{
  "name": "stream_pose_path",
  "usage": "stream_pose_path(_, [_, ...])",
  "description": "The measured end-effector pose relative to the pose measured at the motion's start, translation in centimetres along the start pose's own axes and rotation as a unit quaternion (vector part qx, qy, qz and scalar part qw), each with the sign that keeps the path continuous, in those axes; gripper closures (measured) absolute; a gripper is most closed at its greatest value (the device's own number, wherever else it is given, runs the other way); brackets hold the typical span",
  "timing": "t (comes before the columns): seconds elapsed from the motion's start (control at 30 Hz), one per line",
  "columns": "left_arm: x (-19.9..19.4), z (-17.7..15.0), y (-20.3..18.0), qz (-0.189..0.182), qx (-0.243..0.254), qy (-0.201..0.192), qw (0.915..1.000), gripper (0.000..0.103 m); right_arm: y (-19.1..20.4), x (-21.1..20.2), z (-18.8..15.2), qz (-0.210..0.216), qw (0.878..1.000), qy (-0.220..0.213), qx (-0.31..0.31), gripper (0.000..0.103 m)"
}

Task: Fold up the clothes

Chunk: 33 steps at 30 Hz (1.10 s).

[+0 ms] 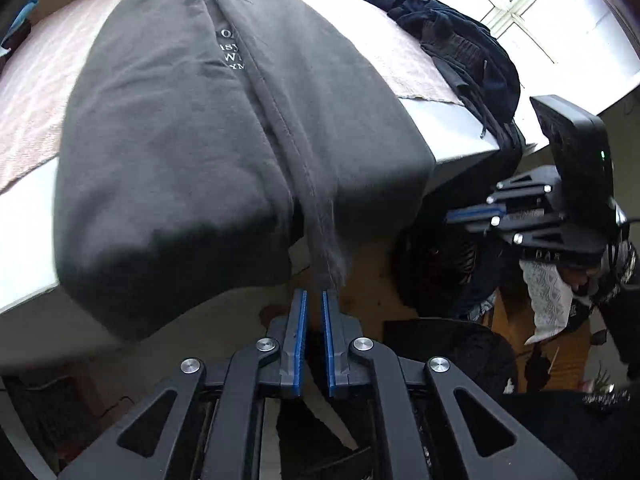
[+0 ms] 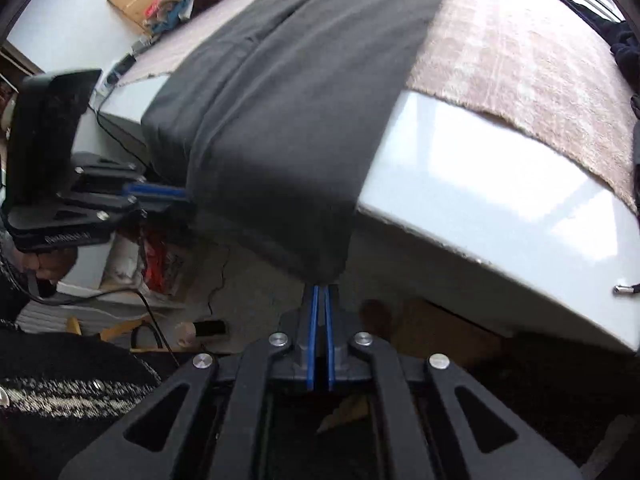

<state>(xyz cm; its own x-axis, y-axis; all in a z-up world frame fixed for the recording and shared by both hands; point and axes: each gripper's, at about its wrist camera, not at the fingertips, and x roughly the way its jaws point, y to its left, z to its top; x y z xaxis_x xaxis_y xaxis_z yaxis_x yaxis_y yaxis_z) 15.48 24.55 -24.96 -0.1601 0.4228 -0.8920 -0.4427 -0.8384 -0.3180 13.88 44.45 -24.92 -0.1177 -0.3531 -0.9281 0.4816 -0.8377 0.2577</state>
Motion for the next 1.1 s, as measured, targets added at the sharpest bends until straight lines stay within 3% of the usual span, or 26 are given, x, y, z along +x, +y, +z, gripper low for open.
stream_pose_path(0.1, [-2.8, -1.7, 1.4, 0.018, -0.005, -0.015, 0.9997, 0.095, -0.7, -2.6, -0.1, 0.014, 0.999, -0.042, 0.025, 0.099])
stream_pose_path(0.17, [-3.8, -2.5, 3.6, 0.032, -0.021, -0.022, 0.999, 0.087, -1.5, -3.7, 0.4, 0.033, 0.995, -0.076, 0.05, 0.092])
stream_pose_path(0.23, [-4.1, -2.7, 5.6, 0.055, -0.04, -0.023, 0.9974, 0.083, -1.8, -3.3, 1.0, 0.03, 0.994, -0.084, 0.056, 0.069])
stream_pose_path(0.4, [-3.9, -2.2, 8.7, 0.072, -0.041, -0.013, 0.9965, 0.07, -1.9, -1.7, 1.6, 0.048, 0.995, -0.069, 0.061, 0.068])
stream_pose_path(0.6, [-3.3, -0.9, 9.0, 0.045, -0.017, -0.01, 0.9988, 0.07, -1.8, -0.9, 2.3, 0.062, 0.995, -0.048, 0.054, 0.068])
stream_pose_path(0.77, [-2.9, -0.7, 9.6, 0.021, -0.022, -0.009, 0.9995, 0.072, -1.9, 0.3, 2.8, 0.097, 0.992, -0.029, 0.069, 0.068])
stream_pose_path(0.83, [-3.4, -0.7, 9.8, 0.011, -0.021, -0.013, 0.9996, 0.099, -1.8, 0.7, 3.1, 0.107, 0.992, -0.025, 0.07, 0.068])
stream_pose_path(0.87, [-3.7, -0.7, 9.8, 0.005, -0.019, -0.015, 0.9997, 0.1, -1.6, 0.8, 3.2, 0.107, 0.992, -0.026, 0.068, 0.075])
stream_pose_path(0.9, [-4.1, -0.6, 9.8, -0.001, -0.016, -0.017, 0.9997, 0.1, -1.4, 0.9, 3.4, 0.108, 0.992, -0.027, 0.066, 0.096])
stream_pose_path(1.0, [-5.2, -0.4, 9.7, -0.019, -0.009, -0.022, 0.9995, 0.1, -0.7, 0.5, 3.7, 0.114, 0.992, -0.031, 0.051, 0.098])
stream_pose_path(1.1, [-6.3, -0.1, 9.7, -0.037, -0.002, -0.026, 0.999, 0.101, -0.1, -0.9, 4.0, 0.154, 0.985, -0.047, 0.055, 0.098])
